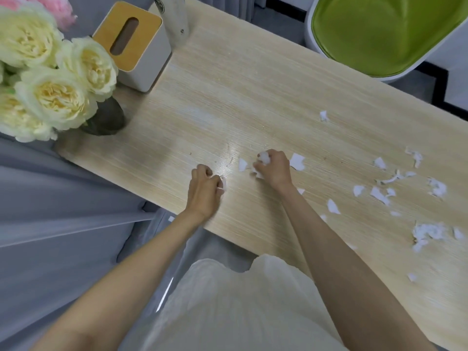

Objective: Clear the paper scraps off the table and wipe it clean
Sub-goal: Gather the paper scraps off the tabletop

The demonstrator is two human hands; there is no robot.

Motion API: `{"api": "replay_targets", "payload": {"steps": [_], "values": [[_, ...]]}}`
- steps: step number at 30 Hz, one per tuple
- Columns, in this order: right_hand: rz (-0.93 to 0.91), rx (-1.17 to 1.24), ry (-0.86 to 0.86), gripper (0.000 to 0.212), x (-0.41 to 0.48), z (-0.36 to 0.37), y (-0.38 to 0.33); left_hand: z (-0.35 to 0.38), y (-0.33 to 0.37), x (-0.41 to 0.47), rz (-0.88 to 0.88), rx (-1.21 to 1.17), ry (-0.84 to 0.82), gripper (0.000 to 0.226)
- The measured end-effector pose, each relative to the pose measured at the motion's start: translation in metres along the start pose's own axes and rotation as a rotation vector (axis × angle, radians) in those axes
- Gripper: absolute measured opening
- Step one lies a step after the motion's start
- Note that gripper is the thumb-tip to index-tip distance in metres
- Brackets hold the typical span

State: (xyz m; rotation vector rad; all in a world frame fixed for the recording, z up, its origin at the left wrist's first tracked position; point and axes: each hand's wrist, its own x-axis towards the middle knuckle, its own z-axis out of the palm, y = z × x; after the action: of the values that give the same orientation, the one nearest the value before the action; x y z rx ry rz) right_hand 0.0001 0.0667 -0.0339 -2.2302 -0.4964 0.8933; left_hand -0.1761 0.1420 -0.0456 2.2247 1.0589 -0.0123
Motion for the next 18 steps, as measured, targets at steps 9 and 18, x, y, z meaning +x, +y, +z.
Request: {"api": "replay_targets", "payload": {"steps": [9, 18], "values": [[-0.096, -0.323, 0.118, 0.019, -0.003, 0.053, -0.008, -0.008, -0.011, 0.011, -0.015, -0.125, 0.042, 0.014], [0.245, 0.238, 0.266, 0.023, 0.014, 0.012, 0.012, -0.033, -0.008, 0.043, -0.277, -0.478, 0.145, 0.010]]}}
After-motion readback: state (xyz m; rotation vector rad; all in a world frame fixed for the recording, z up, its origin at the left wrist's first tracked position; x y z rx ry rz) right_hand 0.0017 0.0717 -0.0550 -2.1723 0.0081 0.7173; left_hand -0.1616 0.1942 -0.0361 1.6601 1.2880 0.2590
